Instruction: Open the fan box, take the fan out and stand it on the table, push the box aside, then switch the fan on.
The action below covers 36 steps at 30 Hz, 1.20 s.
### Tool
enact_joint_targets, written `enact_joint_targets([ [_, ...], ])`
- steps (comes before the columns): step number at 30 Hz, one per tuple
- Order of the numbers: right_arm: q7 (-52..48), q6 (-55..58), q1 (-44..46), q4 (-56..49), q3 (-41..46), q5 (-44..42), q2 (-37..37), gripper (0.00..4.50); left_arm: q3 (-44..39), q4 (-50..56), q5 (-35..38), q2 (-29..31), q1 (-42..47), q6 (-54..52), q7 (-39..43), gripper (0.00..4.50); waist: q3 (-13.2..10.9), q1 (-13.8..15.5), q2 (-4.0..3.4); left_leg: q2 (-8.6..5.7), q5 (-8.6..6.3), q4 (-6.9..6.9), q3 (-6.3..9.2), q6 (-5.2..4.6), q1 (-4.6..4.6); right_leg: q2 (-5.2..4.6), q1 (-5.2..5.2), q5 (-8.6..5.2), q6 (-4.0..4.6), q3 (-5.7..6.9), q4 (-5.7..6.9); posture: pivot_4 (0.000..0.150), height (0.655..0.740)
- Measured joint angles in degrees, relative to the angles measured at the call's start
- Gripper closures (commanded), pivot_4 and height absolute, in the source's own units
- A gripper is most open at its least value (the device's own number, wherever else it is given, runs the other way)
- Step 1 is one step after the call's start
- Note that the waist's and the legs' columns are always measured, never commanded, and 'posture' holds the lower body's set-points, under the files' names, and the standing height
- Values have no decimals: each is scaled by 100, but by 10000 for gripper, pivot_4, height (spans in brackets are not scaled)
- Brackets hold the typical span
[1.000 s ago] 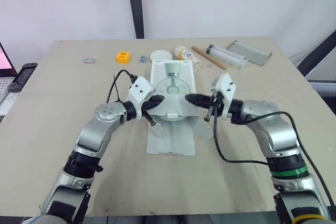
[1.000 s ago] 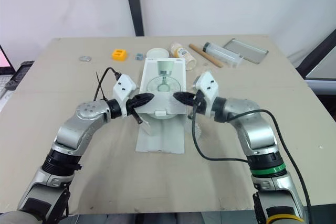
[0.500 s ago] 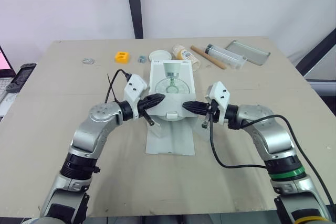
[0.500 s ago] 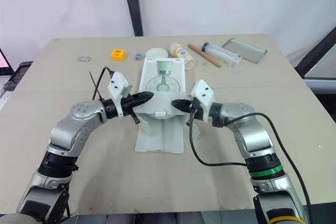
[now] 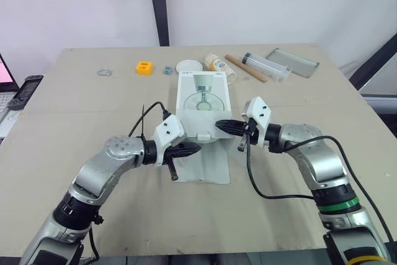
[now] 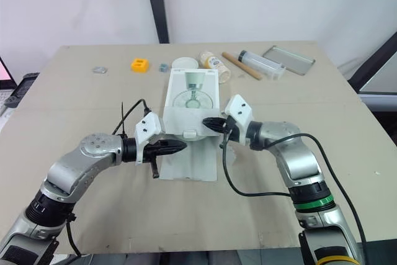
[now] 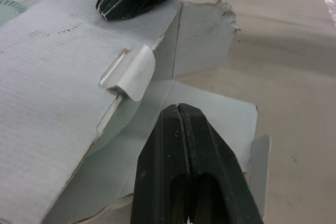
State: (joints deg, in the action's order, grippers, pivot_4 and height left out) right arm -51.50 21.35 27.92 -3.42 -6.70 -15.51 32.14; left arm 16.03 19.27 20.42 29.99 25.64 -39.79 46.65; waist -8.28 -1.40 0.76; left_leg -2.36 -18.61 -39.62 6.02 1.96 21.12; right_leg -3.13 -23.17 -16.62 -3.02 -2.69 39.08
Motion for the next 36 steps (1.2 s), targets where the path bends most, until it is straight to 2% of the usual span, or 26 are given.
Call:
enact_joint_targets([
  [3,15,0,-1,-2,-2,3,-6,44548,46,96,-9,186,-4,-75,80,45000,0,-5,0,1,0,0,-1,-1,-1,1,0,0,0,-2,0,1500,7400],
  [10,26,-14,7,4,-12,11,-51,44548,34,220,-38,1093,-193,-363,369,45000,0,-5,0,0,-2,2,0,-4,0,1,-1,0,0,0,0,1500,7400],
  [15,40,-39,15,10,-21,49,-74,44548,-273,204,-30,1251,-221,-506,228,45000,0,-2,0,0,-3,3,0,-5,0,1,-1,0,0,1,-1,1500,7400],
  [22,36,-65,34,12,-27,102,-96,44548,-646,-302,-355,777,-221,-393,-648,45000,0,-2,0,-1,-3,3,0,-4,1,-2,-2,0,0,1,0,1500,7400],
  [31,14,-46,88,27,-50,124,-107,44548,-981,-1023,-410,-716,-205,-204,-1659,45000,-1,3,2,-2,-1,2,0,-1,3,-13,-5,0,0,1,0,1500,7400],
  [36,8,-23,94,26,-49,126,-96,44548,-973,-1206,-487,-921,-69,-48,-1803,45000,-1,2,2,-2,0,2,-1,1,3,-15,-6,0,0,1,0,1500,7400],
])
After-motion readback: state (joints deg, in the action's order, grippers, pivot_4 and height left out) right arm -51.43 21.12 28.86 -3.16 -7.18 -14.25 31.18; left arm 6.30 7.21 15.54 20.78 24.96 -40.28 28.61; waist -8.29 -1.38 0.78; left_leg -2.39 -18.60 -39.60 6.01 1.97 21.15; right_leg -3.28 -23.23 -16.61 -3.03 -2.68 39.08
